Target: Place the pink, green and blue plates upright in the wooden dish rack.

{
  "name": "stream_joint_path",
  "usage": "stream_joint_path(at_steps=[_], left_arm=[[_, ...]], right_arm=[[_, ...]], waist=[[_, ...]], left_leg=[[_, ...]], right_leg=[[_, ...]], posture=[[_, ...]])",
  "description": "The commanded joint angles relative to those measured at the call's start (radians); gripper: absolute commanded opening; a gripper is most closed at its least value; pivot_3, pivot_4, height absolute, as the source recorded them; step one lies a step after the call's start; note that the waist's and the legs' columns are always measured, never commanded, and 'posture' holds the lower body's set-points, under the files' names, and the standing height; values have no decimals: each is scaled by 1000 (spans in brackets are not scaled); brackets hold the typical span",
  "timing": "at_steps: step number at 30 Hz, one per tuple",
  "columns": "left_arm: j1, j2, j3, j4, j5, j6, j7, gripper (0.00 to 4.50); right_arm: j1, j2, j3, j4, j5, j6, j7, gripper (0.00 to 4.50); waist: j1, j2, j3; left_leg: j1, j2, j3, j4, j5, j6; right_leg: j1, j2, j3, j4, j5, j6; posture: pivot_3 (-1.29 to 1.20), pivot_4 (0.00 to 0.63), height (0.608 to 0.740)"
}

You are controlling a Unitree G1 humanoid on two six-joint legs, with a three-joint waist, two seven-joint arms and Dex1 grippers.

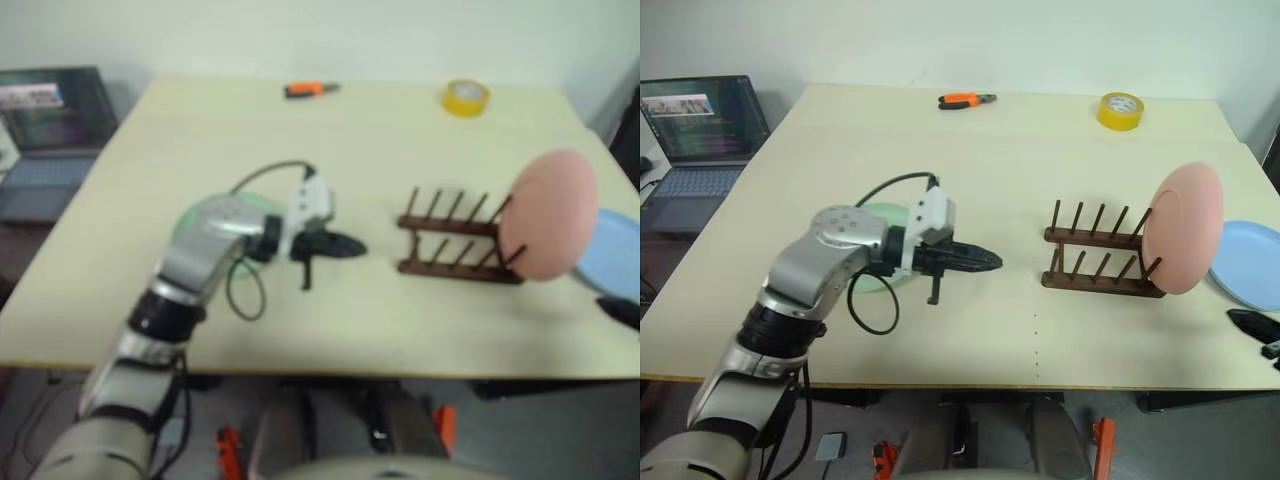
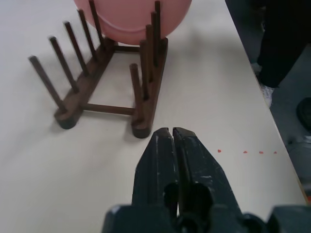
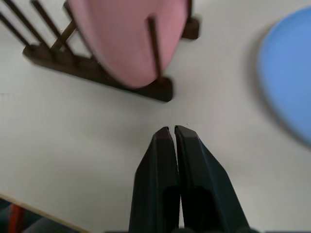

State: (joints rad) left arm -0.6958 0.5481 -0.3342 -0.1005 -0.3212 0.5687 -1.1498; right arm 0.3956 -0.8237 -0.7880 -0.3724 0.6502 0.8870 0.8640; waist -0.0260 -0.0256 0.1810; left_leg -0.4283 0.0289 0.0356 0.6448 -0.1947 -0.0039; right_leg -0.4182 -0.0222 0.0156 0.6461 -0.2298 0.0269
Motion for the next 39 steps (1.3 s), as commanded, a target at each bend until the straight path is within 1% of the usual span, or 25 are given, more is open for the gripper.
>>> stream_joint_path(at_steps=[1, 4, 7, 10, 15, 19, 22, 31, 35, 39], left_arm=[[20, -27, -58, -30, 35, 8, 21, 41], [31, -94, -93, 27, 74, 19, 81, 41], [28, -137, -92, 67, 76, 35, 102, 41], [31, -185, -125, 122, 109, 18, 128, 41], [22, -250, -134, 201, 133, -4, 147, 41], [22, -288, -143, 230, 153, -16, 156, 41], [26, -312, -147, 234, 158, -10, 163, 41], [30, -362, -141, 247, 174, -2, 196, 41], [28, -362, -142, 252, 180, -5, 198, 41], [23, -357, -137, 279, 189, -17, 196, 41]], right_arm=[[-10, 35, 78, -44, 1, 4, -48, 35], [-63, 75, 175, -37, -17, 0, -112, 35], [-105, 92, 243, -18, -47, -8, -166, 35], [-155, 136, 328, -1, -77, -25, -220, 35], [-195, 178, 411, 46, -130, -68, -260, 35], [-240, 202, 429, 89, -162, -107, -298, 35], [-266, 215, 440, 114, -183, -134, -321, 35], [-280, 250, 462, 139, -214, -192, -363, 35], [-258, 238, 446, 116, -188, -174, -339, 35], [-173, 189, 428, 80, -153, -150, -256, 35]], waist=[[0, 0, 0], [1, 0, 0], [1, 0, 0], [1, 1, 0], [0, 0, -1], [-1, -2, -2], [-1, -2, -2], [-2, -2, -2], [-2, -2, -2], [2, -1, -2]], left_leg=[[0, 0, 0, 0, 0, 0], [0, 0, 0, 0, 0, 0], [0, -1, 0, 1, 0, 0], [0, -1, -1, 1, 0, 0], [-1, -1, -1, 0, 0, 0], [1, 0, -1, 1, 0, 0], [6, -1, -1, 1, 0, 0], [9, -1, -1, 1, 0, 0], [10, -1, -1, 0, 0, 0], [9, -1, -1, -1, 0, 0]], right_leg=[[0, 0, 0, 0, 0, 0], [0, 0, 0, 0, 0, 0], [0, 0, 1, 0, 0, 0], [0, 0, 0, 0, 0, 0], [0, 1, 1, 0, 0, 0], [1, 1, 0, 0, 0, 0], [6, 1, 1, -1, 0, 0], [10, 0, 1, -2, 0, 0], [10, 0, 1, -1, 0, 0], [10, 0, 0, -2, 0, -1]], posture=[[0, 150, 740], [0, 150, 740], [0, 150, 740], [0, 150, 740], [0, 150, 740], [0, 150, 740], [0, 150, 740], [0, 150, 740], [0, 150, 740], [0, 150, 740]])
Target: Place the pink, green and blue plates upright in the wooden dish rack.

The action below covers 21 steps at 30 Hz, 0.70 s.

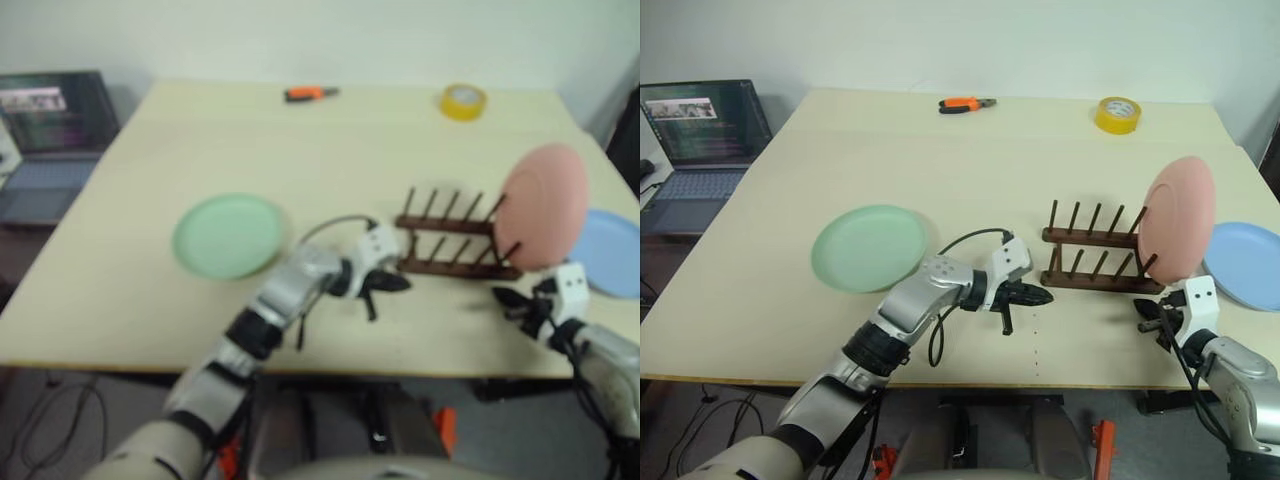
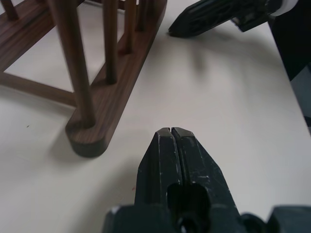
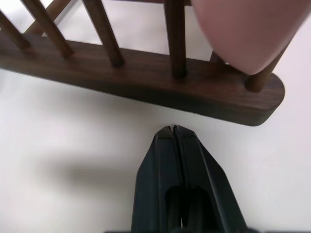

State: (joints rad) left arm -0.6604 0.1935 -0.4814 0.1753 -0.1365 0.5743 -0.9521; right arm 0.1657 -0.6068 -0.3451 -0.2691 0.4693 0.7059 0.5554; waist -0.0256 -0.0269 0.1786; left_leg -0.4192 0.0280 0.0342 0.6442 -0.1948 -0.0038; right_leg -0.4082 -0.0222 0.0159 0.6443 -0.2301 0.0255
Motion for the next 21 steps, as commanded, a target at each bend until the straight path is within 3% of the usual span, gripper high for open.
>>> stream_joint_path(at_steps=[1, 10, 21], left_arm=[[-12, -3, 12, 7, 6, -23, 0, 41], [-10, -18, 16, 33, 13, -33, 23, 41], [-17, -48, 25, 60, 28, -33, 54, 41]], right_arm=[[74, -36, -21, -29, 37, 33, 66, 35], [55, -2, -137, 85, 58, -9, 21, 35], [-56, 64, -91, 179, 4, -71, -83, 35]], waist=[[2, 0, 0], [10, -1, 0], [6, -1, 0]], left_leg=[[0, 0, 0, -1, 0, 0], [-1, 0, -1, 1, -1, 0], [-1, 0, -1, 1, -1, 0]], right_leg=[[0, 0, 0, 0, -1, -1], [0, 0, -1, -1, -2, -1], [1, -1, -1, -2, -2, -1]], posture=[[0, 150, 740], [0, 150, 740], [0, 150, 740]])
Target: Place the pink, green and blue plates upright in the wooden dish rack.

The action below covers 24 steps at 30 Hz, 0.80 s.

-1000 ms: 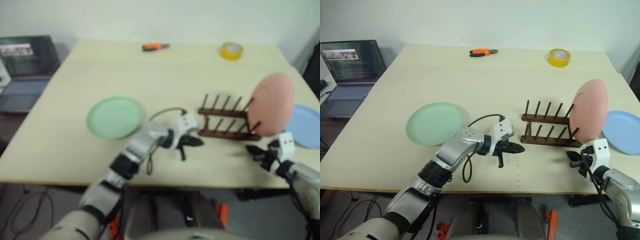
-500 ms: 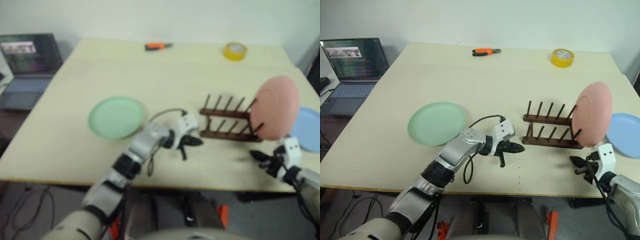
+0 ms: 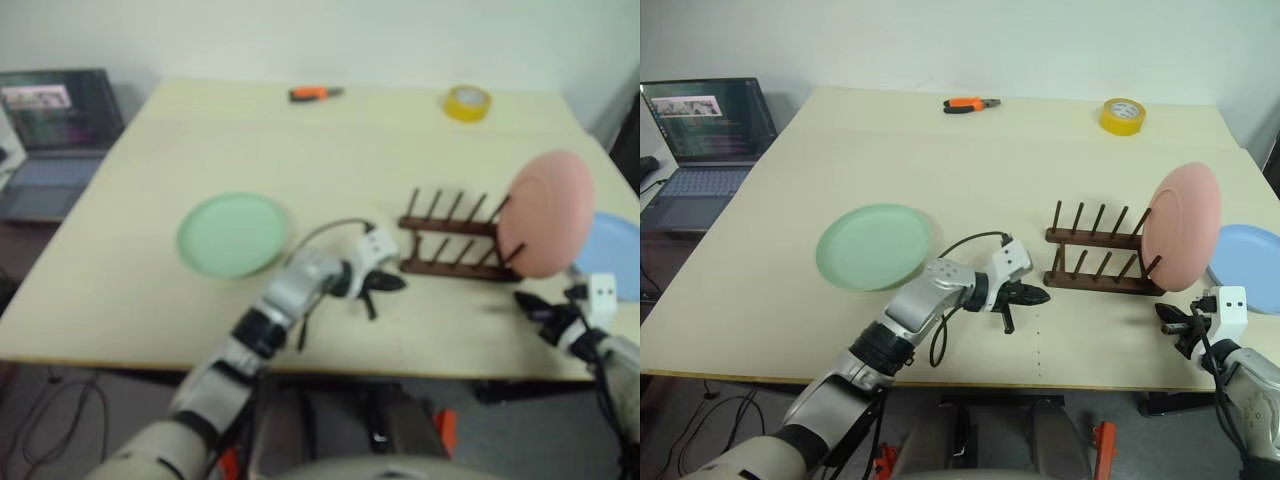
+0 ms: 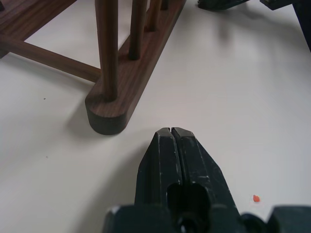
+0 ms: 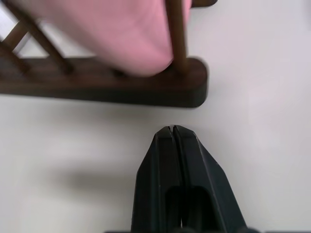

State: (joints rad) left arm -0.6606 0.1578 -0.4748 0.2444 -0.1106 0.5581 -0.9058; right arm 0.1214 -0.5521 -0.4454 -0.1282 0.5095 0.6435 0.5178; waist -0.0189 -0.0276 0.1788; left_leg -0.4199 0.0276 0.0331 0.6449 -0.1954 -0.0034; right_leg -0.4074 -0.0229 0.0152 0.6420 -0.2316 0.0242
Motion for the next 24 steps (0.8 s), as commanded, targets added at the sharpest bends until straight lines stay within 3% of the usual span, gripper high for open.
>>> stream_joint_path(at_steps=[1, 24], left_arm=[[-16, -15, 18, -6, 4, -17, 12, 41], [-33, -61, 55, 66, 60, -44, 159, 41]], right_arm=[[-21, 14, 11, 46, -40, -14, -52, 35], [-160, 69, 117, 134, -85, -100, -73, 35]], waist=[[-2, 0, 0], [-14, -1, 0]], left_leg=[[0, 0, 0, 0, 0, 0], [1, 1, 0, -2, 0, 0]], right_leg=[[0, 0, 0, 0, 0, 0], [0, 1, 0, 1, 0, 0]], posture=[[0, 150, 740], [0, 150, 740]])
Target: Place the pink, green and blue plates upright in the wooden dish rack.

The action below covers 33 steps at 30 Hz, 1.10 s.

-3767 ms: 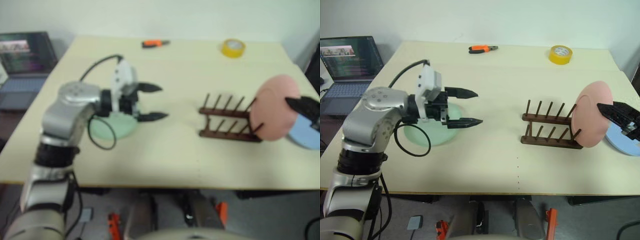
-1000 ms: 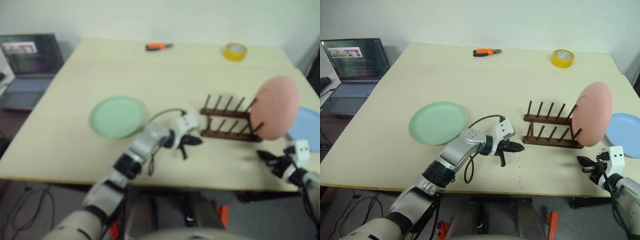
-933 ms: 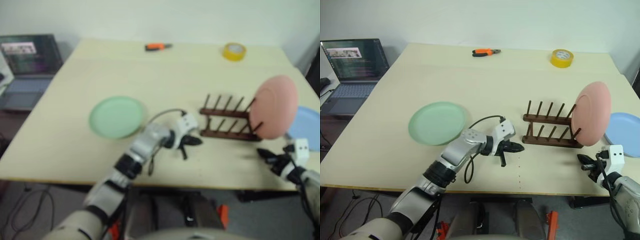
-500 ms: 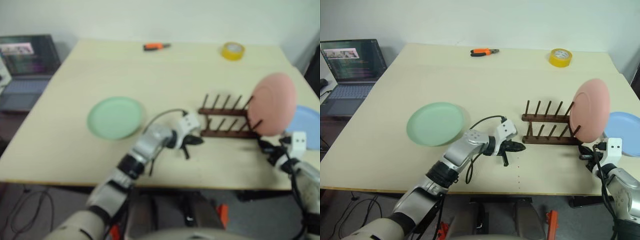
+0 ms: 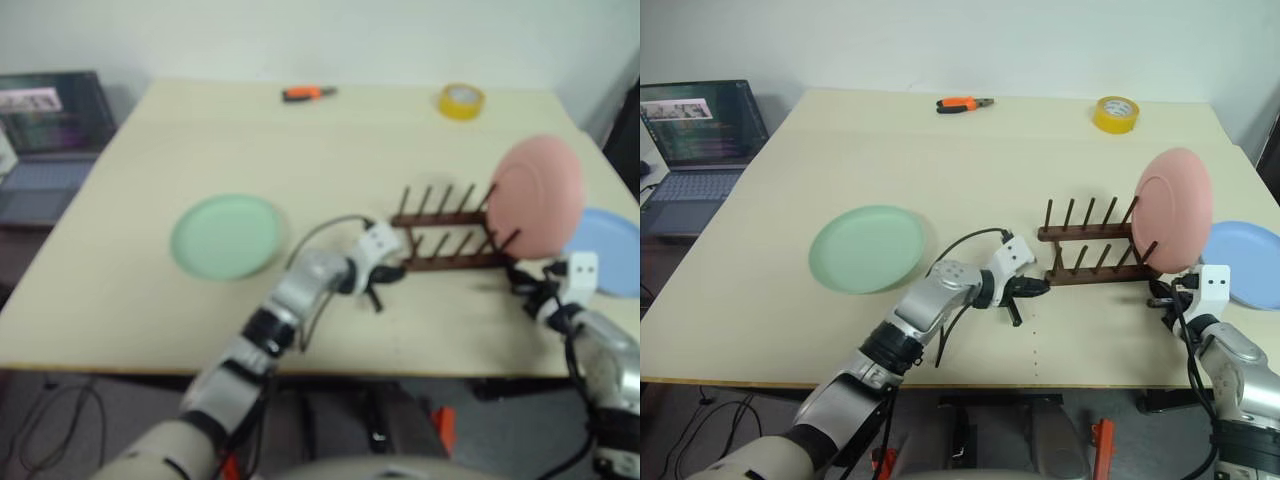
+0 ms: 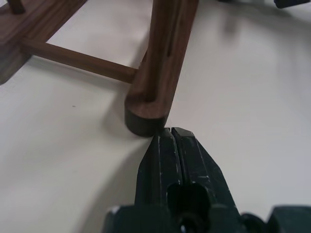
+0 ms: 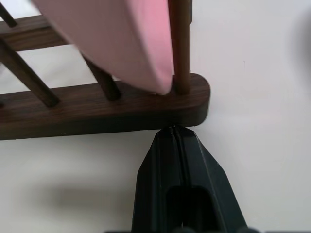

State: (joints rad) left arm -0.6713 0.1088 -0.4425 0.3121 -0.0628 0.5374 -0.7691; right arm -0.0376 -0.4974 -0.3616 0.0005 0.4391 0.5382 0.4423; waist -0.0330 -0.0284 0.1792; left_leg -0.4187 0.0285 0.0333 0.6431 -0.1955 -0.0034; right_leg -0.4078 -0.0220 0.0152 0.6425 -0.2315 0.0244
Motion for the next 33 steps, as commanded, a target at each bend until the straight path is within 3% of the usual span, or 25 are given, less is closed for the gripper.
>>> stream_joint_path(at_steps=[1, 15, 22, 33], left_arm=[[-23, -13, 24, 2, 15, -26, 27, 41], [-61, -9, 64, 74, 28, -68, 69, 41], [-62, -16, 73, 93, 34, -84, 73, 41], [44, 91, 27, -207, -77, 31, -168, 41]], right_arm=[[-1, 15, 35, 8, -18, 2, 3, 35], [-44, 64, 55, 26, -44, -32, -23, 35], [-9, 34, 42, -16, -17, 5, 10, 35], [69, -17, 52, -108, 43, 88, 101, 35]], waist=[[0, 0, 0], [0, 0, 0], [3, 0, 0], [3, -1, 0]], left_leg=[[0, 0, 0, 0, 0, 0], [0, 0, 0, -2, 0, 0], [-1, 0, 1, -3, 0, 0], [1, 1, 0, -14, 0, 0]], right_leg=[[0, 0, 0, 0, 0, 0], [-1, 0, 0, 0, 0, 0], [-1, 0, 0, -1, 0, 0], [-4, 1, 0, -1, -5, -6]], posture=[[0, 150, 740], [0, 150, 740], [0, 150, 740], [0, 150, 740]])
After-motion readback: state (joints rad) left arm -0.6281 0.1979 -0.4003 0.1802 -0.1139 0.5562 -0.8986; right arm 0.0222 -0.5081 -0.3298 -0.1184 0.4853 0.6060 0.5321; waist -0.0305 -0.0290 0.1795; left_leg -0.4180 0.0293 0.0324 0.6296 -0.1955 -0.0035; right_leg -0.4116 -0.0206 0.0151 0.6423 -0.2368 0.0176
